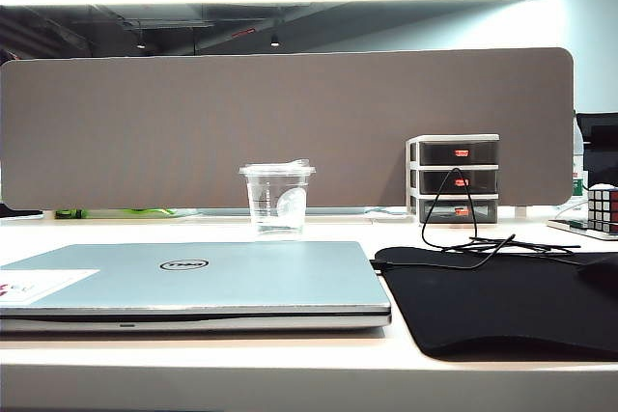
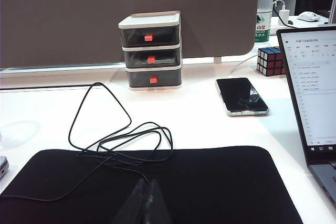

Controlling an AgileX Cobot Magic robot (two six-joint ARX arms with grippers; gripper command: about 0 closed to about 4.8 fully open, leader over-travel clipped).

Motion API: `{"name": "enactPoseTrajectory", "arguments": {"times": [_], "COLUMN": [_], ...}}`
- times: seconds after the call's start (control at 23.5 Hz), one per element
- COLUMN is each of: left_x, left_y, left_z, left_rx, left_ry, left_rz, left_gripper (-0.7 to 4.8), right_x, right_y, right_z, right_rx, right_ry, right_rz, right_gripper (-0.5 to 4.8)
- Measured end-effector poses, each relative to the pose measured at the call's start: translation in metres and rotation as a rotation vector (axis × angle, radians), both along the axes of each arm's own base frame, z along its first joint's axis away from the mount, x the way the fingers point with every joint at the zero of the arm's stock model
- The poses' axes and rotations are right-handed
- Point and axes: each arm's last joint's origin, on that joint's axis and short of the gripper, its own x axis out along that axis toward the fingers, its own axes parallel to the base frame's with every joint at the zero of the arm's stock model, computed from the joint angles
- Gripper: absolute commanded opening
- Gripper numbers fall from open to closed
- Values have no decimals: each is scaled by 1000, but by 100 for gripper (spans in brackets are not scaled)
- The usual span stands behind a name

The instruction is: Pick up the coffee cup and place it over the laptop.

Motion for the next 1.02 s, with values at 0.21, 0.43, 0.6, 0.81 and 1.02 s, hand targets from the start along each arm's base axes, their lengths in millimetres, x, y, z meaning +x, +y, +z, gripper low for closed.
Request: {"name": "enactPoseTrajectory", "arguments": {"times": [0.21, 0.43, 0.6, 0.81, 1.02], "left_x": [-2, -2, 0, 2, 1], "left_y": [-5, -3, 0, 0, -2], "left_z": [1, 3, 4, -12, -9], "left_rx": [-91, -90, -50, 34, 47], "left_ry": [40, 7, -22, 81, 38], "left_rz": [-186, -114, -1, 8, -50], "left_gripper": [-5, -5, -5, -5, -1], "right_x": [0, -2, -4, -6, -6], "right_y": [3, 11, 15, 19, 20], "right_z": [0, 0, -5, -7, -7], "right_rx": [97, 161, 149, 67, 46], "right_ry": [2, 31, 83, 92, 86], "right_rz": [89, 390, 527, 667, 663], "right_gripper": [-6, -6, -6, -6, -6]}}
